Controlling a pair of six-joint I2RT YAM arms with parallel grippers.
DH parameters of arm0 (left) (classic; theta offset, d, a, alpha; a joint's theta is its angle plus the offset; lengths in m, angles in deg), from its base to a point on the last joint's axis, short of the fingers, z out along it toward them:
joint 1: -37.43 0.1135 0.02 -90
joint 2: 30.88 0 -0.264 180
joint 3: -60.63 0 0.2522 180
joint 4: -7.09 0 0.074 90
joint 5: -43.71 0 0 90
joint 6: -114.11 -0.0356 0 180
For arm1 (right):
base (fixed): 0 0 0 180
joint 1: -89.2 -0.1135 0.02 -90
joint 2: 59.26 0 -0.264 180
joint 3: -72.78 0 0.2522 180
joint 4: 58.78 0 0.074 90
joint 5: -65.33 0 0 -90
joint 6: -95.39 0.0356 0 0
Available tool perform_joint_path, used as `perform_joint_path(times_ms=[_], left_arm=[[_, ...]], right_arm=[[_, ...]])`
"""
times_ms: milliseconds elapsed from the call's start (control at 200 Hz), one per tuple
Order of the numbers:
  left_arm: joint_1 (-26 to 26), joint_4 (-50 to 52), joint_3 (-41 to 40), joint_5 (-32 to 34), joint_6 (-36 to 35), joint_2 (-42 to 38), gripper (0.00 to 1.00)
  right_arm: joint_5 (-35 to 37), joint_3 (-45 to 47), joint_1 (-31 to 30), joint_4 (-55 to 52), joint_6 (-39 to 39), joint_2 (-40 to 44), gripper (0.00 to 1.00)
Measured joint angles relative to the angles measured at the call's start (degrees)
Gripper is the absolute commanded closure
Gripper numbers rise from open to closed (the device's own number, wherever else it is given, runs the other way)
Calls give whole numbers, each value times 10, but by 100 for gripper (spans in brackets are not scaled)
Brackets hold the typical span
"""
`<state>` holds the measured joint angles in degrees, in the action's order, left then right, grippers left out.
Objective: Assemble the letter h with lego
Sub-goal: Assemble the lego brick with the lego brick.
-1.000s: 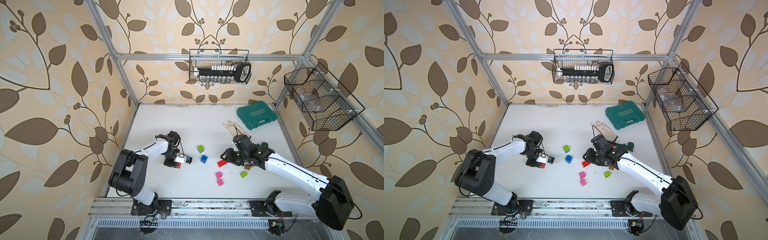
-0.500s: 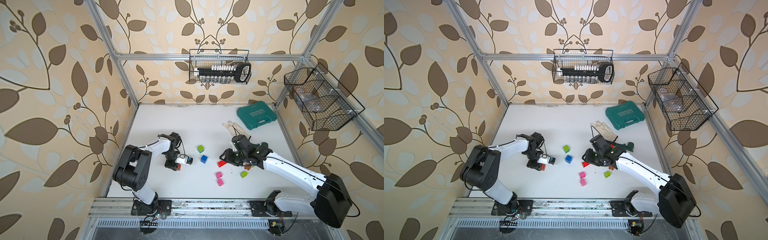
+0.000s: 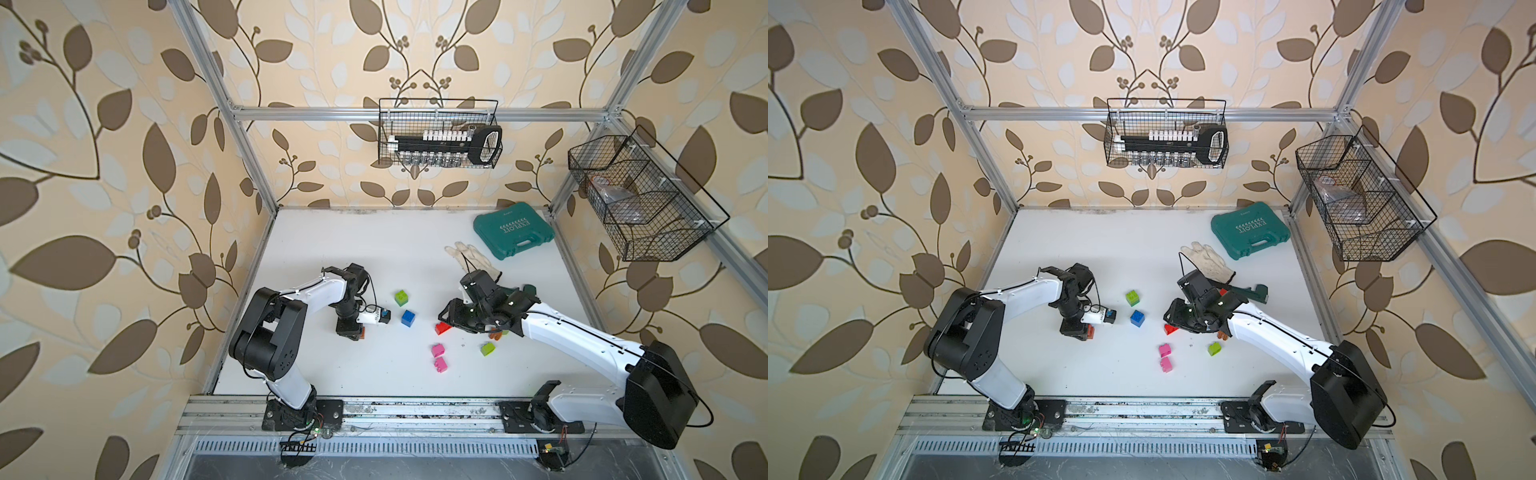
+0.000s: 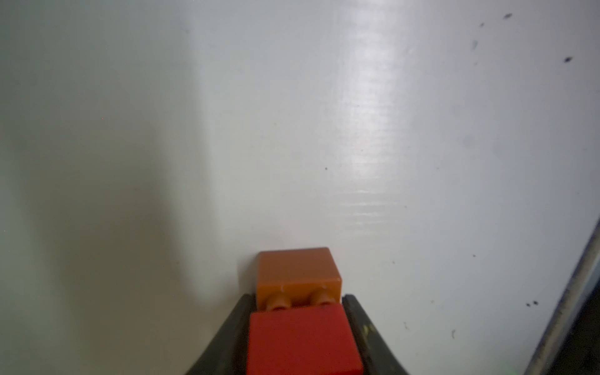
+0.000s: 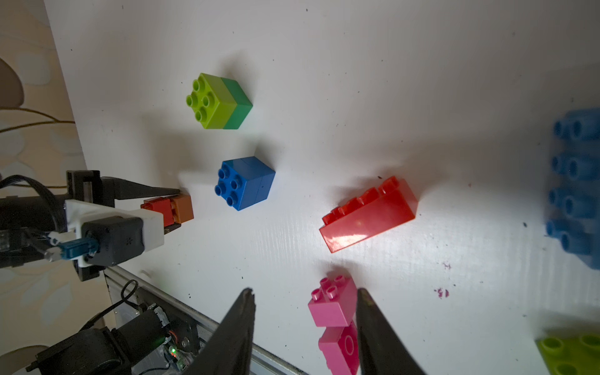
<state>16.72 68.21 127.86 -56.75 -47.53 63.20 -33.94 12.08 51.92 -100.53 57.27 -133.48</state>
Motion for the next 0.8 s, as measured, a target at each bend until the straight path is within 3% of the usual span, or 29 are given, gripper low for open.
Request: perform_joint_path(times_ms=[405,800], left_arm=[[0,5,0,-37,30,-27,44],[25,2,-14,-35,24,-48,47]], right_arm=[[-1,-8,-6,0,-10,-17,53],[0,-19,-12,-2,-25,-21,53]])
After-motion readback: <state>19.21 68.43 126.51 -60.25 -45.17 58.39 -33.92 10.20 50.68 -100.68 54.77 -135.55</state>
